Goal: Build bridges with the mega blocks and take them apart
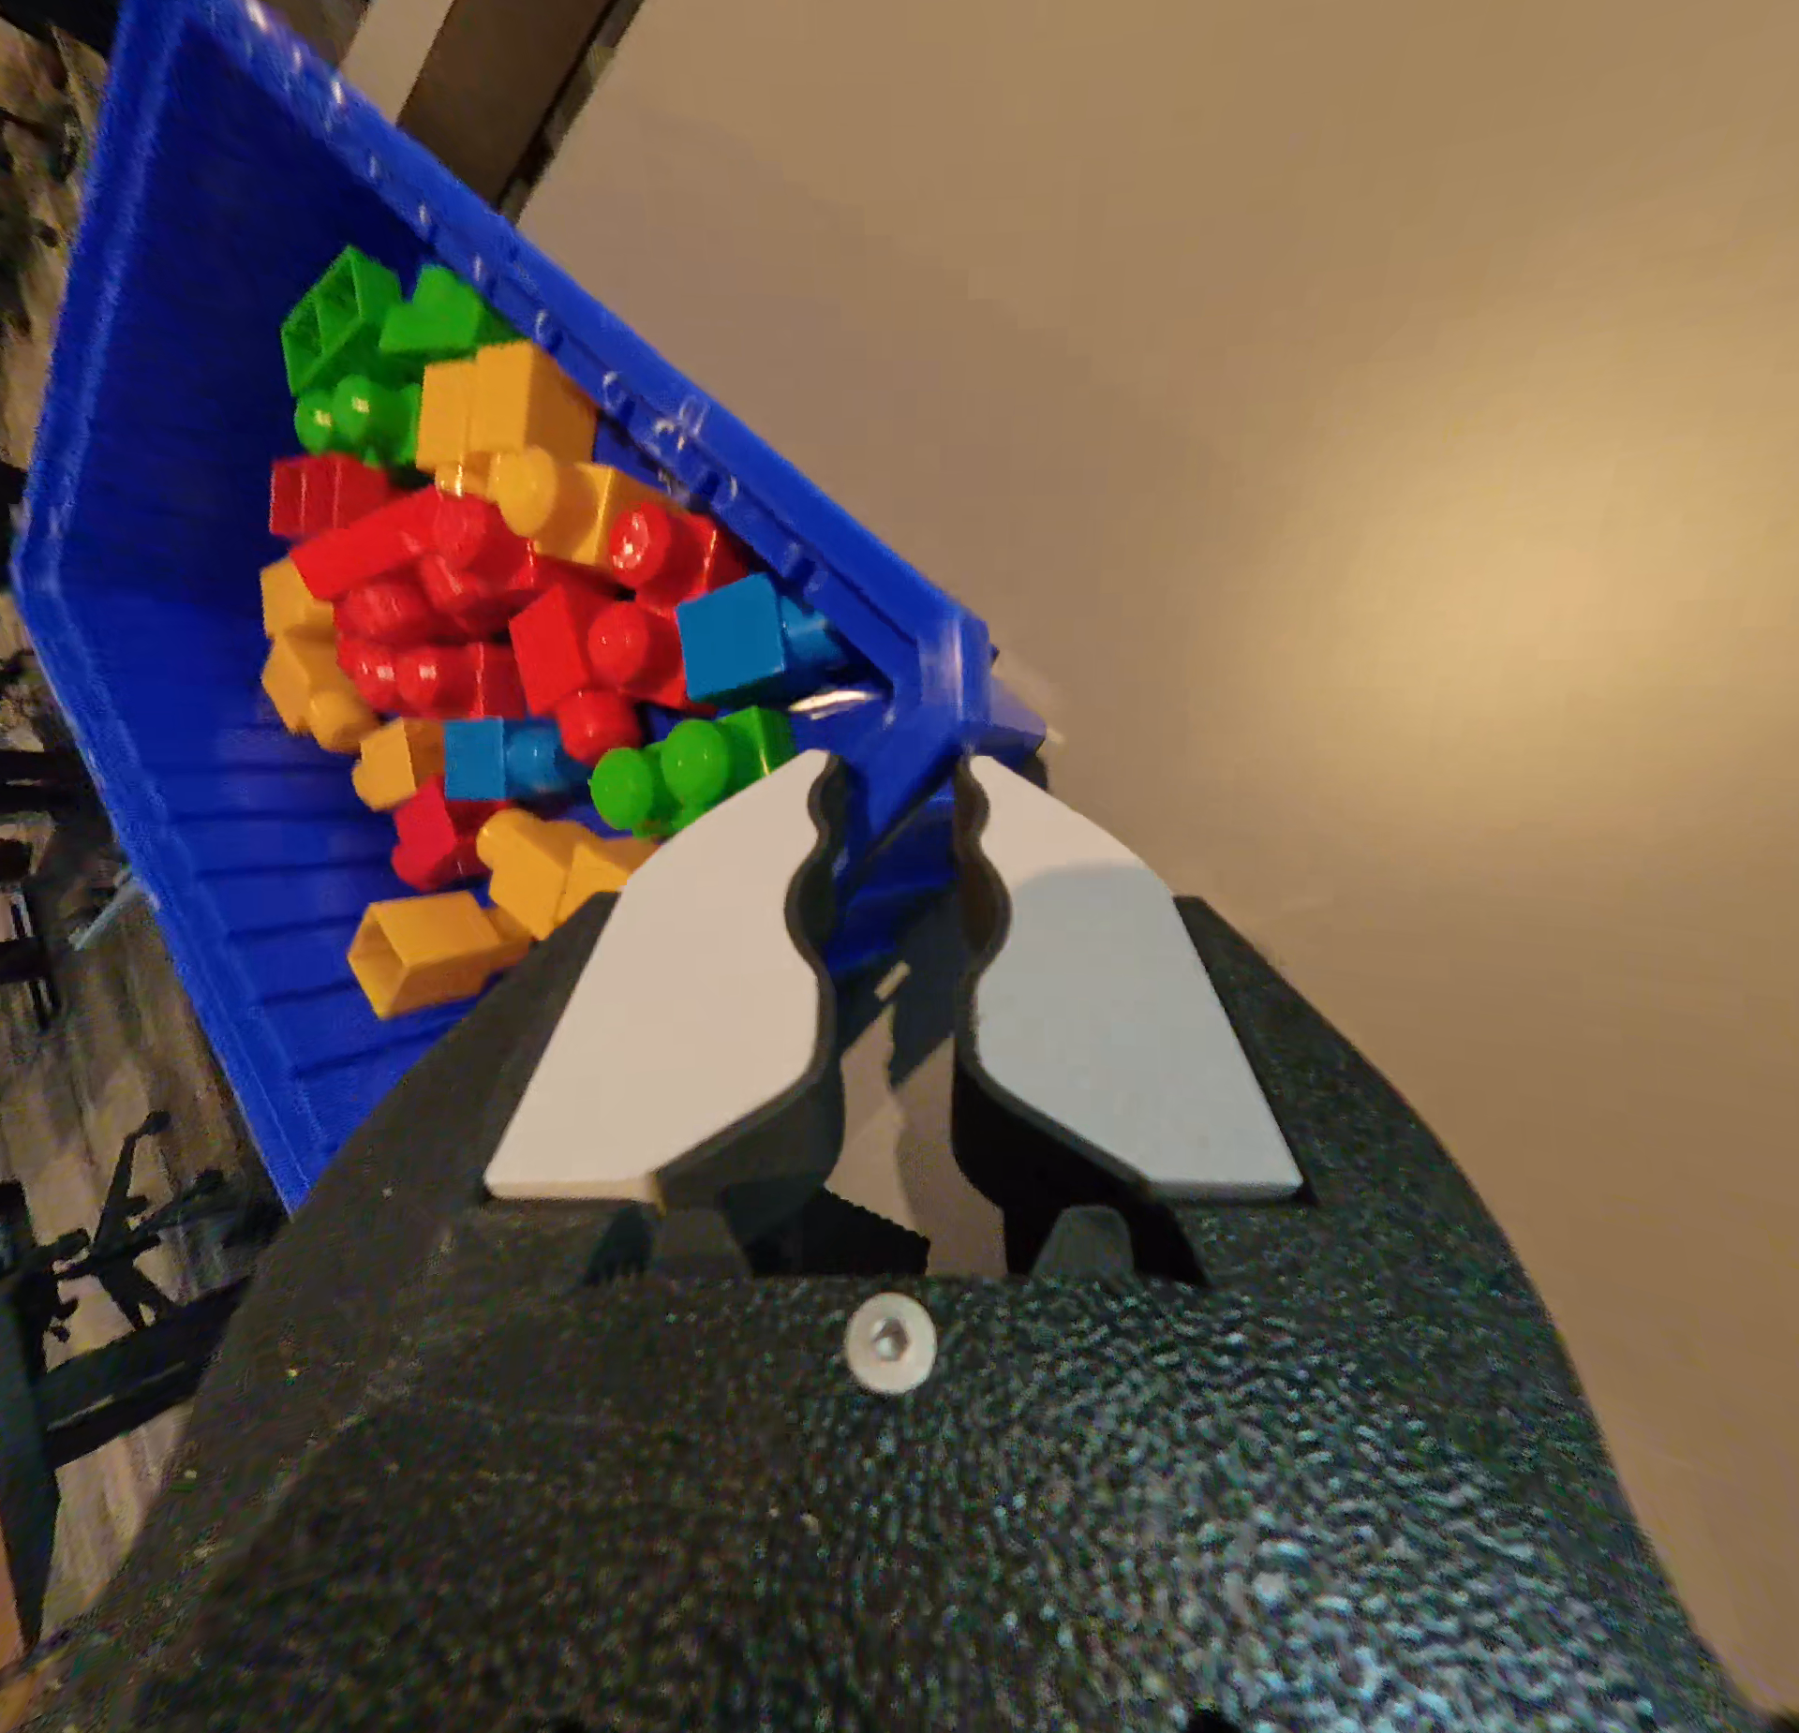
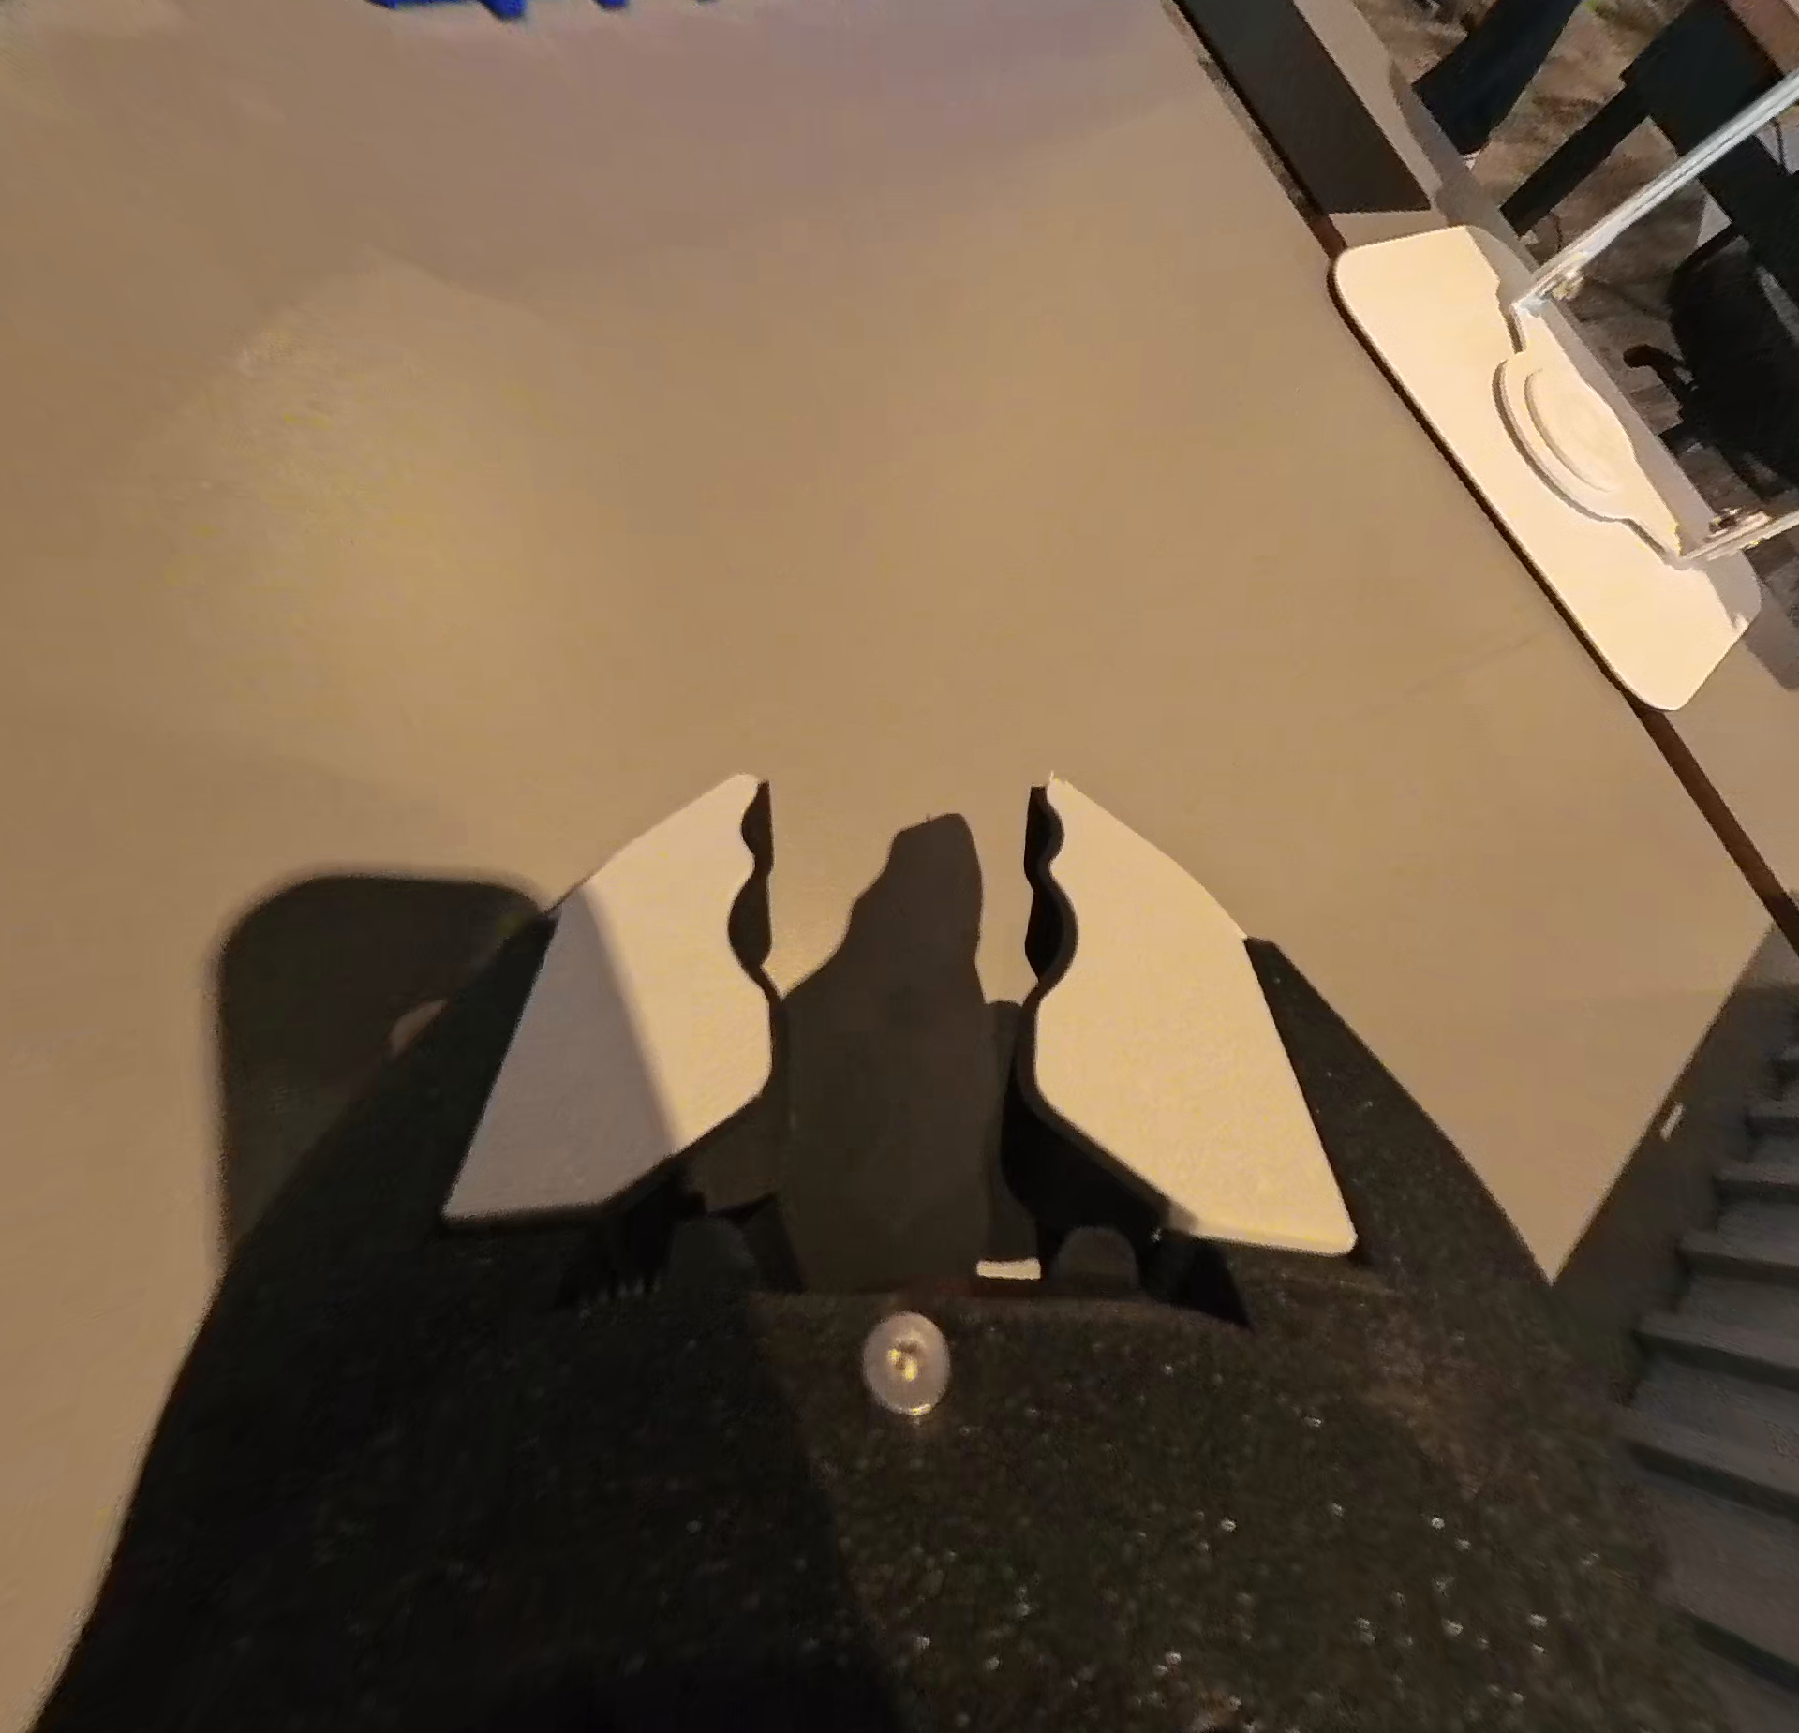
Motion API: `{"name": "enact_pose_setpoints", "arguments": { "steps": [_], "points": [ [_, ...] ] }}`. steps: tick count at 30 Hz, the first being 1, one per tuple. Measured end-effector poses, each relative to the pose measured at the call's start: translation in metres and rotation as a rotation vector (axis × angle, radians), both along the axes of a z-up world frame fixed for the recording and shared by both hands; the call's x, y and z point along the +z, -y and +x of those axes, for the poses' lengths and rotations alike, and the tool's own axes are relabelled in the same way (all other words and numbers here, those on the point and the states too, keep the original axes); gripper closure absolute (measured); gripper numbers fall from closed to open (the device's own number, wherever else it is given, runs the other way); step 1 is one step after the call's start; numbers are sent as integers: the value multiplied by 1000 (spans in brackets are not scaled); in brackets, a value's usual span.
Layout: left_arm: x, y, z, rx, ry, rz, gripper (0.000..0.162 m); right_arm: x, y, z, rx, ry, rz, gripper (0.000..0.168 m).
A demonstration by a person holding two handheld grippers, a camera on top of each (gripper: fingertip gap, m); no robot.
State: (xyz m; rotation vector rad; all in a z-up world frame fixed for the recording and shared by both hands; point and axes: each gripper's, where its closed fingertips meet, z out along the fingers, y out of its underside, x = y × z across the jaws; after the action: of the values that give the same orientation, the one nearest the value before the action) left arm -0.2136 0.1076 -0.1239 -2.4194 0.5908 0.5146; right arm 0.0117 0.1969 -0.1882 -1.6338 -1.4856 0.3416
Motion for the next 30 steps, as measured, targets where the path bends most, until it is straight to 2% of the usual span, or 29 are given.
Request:
{"name": "enact_pose_setpoints", "arguments": {
  "steps": [7,10,13,15,22,23,27,30],
  "points": [
    [1,52,-36,45,84,-106,135,-1,1,-1,4,7,8,119],
    [23,49,-23,19,193,-12,127,-1,0,-1,2,7,6,119],
    [49,34,-16,6,211,84,124,-1,0,-1,0,6,2,119],
    [51,17,-15,12,195,89,123,-1,0,-1,1,6,2,119],
    [12,-55,-40,112,146,-41,117,-1,0,0,1,6,1,119],
    [6,-63,-42,127,146,-63,110,-1,0,0,1,6,1,119],
    [-13,-74,-52,167,65,-134,114,-1,1,0,7,7,-2,119],
    [-12,-74,-66,239,-7,-115,129,-1,2,-1,15,9,-3,120]
  ]
}}
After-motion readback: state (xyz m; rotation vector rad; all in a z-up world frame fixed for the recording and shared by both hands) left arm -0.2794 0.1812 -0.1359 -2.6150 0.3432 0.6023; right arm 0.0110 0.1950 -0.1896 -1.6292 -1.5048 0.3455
